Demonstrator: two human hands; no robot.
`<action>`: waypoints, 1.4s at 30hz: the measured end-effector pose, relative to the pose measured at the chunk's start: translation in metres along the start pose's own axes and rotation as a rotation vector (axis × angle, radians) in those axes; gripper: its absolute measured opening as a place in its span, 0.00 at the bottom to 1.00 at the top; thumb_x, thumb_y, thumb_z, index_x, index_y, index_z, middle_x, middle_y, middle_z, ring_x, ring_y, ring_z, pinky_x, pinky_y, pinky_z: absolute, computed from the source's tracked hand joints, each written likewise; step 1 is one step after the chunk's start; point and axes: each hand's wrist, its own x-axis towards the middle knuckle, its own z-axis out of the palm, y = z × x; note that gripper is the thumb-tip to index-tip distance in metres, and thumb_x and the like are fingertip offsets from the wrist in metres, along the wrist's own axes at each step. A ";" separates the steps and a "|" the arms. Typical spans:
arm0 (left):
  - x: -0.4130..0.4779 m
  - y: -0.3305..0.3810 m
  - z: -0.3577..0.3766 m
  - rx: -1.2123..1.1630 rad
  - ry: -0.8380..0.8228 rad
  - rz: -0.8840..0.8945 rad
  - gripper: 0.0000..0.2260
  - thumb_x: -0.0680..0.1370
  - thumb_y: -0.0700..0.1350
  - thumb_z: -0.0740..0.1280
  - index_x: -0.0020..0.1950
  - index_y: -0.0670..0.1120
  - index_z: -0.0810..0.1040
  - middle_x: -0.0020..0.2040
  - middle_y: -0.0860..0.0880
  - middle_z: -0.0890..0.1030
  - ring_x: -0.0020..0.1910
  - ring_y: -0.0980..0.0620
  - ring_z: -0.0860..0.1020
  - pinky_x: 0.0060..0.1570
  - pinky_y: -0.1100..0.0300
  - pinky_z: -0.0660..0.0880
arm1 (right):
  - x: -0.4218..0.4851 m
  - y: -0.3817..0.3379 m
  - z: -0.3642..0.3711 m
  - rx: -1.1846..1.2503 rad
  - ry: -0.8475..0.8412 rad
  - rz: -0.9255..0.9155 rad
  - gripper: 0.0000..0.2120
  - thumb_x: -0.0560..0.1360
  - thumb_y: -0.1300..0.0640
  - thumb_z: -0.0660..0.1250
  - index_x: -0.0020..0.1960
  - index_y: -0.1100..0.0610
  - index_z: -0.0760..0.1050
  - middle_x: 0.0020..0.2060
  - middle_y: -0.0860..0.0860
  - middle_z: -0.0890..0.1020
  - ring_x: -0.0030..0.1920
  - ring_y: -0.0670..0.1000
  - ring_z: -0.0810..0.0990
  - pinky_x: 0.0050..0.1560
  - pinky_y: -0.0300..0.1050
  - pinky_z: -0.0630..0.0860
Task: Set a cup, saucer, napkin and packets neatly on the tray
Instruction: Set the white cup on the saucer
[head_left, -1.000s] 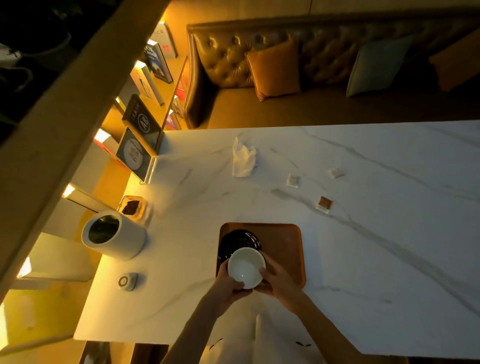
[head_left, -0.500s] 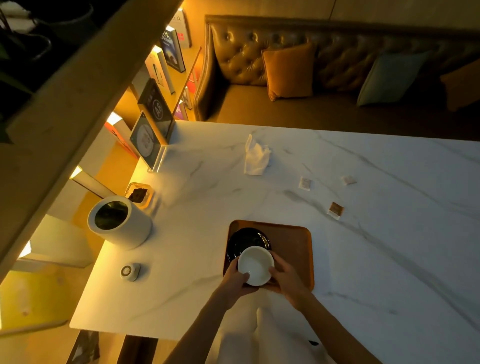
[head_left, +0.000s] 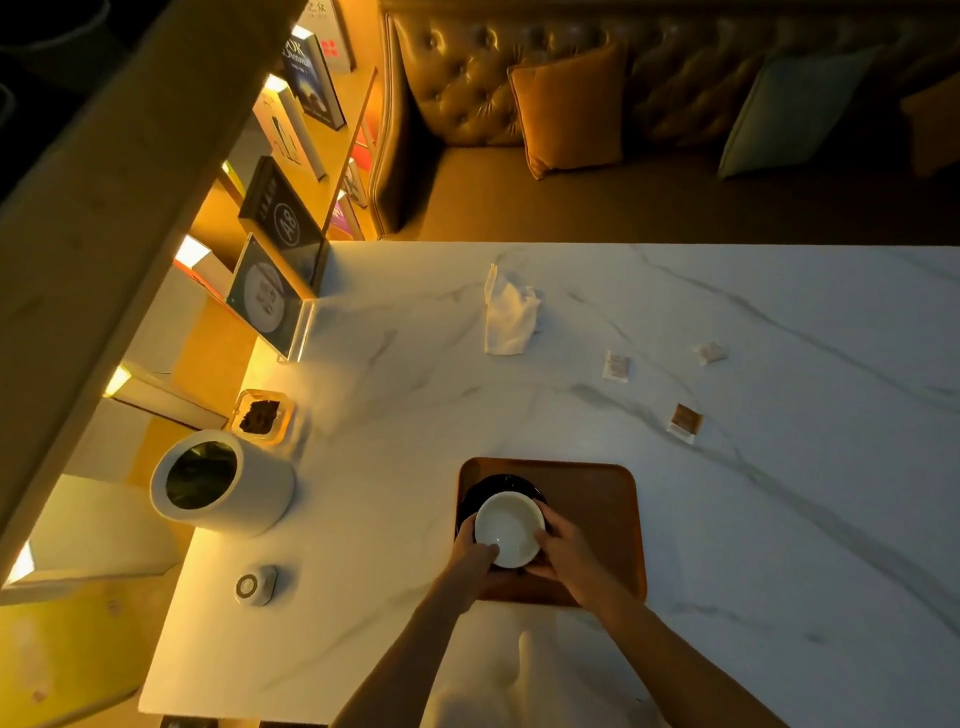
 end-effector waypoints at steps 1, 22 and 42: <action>0.003 0.001 0.000 0.004 0.002 -0.003 0.27 0.76 0.31 0.63 0.72 0.50 0.64 0.66 0.43 0.66 0.65 0.39 0.68 0.50 0.41 0.81 | 0.004 -0.002 0.001 -0.016 0.003 0.009 0.22 0.79 0.63 0.61 0.71 0.49 0.67 0.67 0.56 0.69 0.66 0.60 0.69 0.51 0.56 0.81; 0.021 -0.003 -0.003 0.000 -0.002 -0.001 0.27 0.76 0.29 0.61 0.71 0.49 0.63 0.65 0.44 0.66 0.65 0.40 0.68 0.47 0.46 0.83 | 0.027 0.002 0.002 -0.082 0.006 0.049 0.23 0.79 0.63 0.61 0.71 0.49 0.66 0.67 0.55 0.68 0.67 0.59 0.67 0.55 0.59 0.80; 0.021 -0.005 0.000 0.049 -0.004 0.003 0.28 0.75 0.29 0.60 0.71 0.48 0.62 0.65 0.43 0.66 0.65 0.39 0.68 0.53 0.40 0.80 | 0.025 0.005 0.000 -0.016 0.018 0.060 0.23 0.79 0.65 0.60 0.71 0.50 0.66 0.67 0.57 0.68 0.68 0.61 0.67 0.57 0.62 0.78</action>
